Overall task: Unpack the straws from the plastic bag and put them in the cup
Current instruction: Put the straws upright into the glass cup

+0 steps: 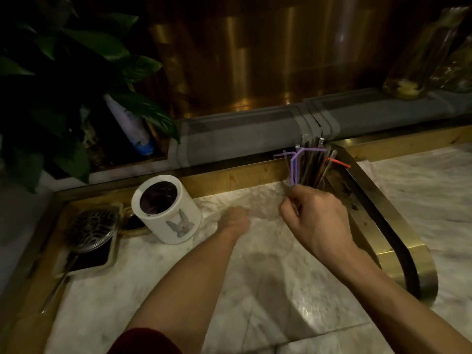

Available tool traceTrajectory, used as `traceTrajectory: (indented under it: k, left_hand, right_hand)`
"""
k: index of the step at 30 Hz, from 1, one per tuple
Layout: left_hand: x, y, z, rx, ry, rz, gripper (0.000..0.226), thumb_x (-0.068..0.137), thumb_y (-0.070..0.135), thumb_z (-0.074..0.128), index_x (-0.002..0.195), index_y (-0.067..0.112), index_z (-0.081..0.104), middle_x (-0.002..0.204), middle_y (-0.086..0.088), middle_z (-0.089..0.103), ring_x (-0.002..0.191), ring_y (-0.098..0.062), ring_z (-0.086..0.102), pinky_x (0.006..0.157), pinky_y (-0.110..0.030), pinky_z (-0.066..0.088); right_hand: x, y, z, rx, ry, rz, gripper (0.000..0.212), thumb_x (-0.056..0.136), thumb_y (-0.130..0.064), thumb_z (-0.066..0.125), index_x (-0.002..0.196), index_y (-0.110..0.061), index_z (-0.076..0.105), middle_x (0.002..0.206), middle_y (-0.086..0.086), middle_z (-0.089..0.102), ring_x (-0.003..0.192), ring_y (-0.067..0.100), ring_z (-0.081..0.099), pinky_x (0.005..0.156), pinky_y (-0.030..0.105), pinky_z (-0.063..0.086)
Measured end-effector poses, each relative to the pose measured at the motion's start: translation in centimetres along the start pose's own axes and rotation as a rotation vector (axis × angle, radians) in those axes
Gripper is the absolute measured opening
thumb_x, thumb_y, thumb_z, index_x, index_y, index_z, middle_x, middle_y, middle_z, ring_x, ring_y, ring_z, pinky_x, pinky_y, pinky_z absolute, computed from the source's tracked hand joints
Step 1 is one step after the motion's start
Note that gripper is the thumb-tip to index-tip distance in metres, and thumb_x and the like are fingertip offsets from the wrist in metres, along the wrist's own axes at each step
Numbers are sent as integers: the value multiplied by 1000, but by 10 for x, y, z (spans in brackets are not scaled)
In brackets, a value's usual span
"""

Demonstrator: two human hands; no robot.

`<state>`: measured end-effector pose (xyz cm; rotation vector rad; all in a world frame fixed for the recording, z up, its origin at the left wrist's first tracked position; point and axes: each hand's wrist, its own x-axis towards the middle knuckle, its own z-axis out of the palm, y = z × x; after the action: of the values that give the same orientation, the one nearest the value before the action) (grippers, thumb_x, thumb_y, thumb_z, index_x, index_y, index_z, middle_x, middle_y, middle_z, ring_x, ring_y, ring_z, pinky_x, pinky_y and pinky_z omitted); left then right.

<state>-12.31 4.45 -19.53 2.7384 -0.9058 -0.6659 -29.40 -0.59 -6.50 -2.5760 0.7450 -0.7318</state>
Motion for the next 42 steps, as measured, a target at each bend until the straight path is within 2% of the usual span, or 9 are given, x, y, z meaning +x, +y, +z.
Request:
traceTrajectory:
  k: [4,9,15,19,24,31,34,38,42]
  left_hand:
    - [-19,0,-16,-76,89,16,29,98,24,41,112,13,63,117,-10,63,103,-25,59,78,-29,41]
    - [-46,6,-39,-53,56,105,28,99,23,40,112,16,63,114,-8,64,100,-24,60,81,-31,47]
    - [-94,12,-77,12,-22,446,20,99,29,42,85,20,53,93,-4,65,84,-19,58,68,-30,40]
    - [-127,19,-97,-165,-82,558,23,99,40,40,88,29,58,86,13,69,78,2,62,66,-15,44]
    - [-153,42,-127,-601,-68,736,38,100,32,39,65,25,53,59,4,61,64,-16,64,80,-37,53]
    - [-143,76,-171,-1161,-136,866,36,101,24,36,68,15,45,47,4,42,43,-13,44,55,-28,48]
    - [-135,95,-188,-1266,-92,970,34,100,23,34,69,13,44,44,5,40,39,-12,41,48,-27,44]
    - [-121,118,-203,-1293,-50,1030,34,102,21,32,73,10,45,50,0,39,44,-15,41,51,-29,42]
    - [-98,141,-202,-1274,16,1012,31,103,18,33,77,9,48,53,-4,42,49,-19,44,55,-33,43]
  right_hand:
    - [9,-3,5,24,13,54,15,88,-25,54,80,-17,64,67,0,62,58,19,58,53,34,50]
    - [12,-1,12,42,2,79,16,89,-26,53,79,-16,62,64,-1,59,55,18,57,50,31,47]
    - [12,13,19,37,-53,94,15,89,-25,54,80,-16,62,65,1,61,57,19,59,53,36,52]
    - [6,29,21,6,-51,61,17,87,-26,56,72,-21,58,59,-4,56,49,12,52,44,25,37]
    - [-1,47,22,-23,-139,31,13,88,-30,56,77,-25,58,62,-8,56,49,9,54,42,22,37]
    - [-8,59,24,-93,-196,58,18,87,-35,50,91,-24,63,69,-2,61,58,17,58,50,33,48]
    - [-14,64,22,-94,-192,36,22,88,-36,47,93,-23,65,64,-5,59,54,13,55,45,29,38]
    - [-21,68,19,-34,-198,45,25,84,-38,43,60,-34,41,50,-12,41,43,3,40,42,23,26]
    - [-23,75,18,-60,-238,40,20,86,-33,48,66,-32,45,59,-13,44,46,3,38,46,21,26]
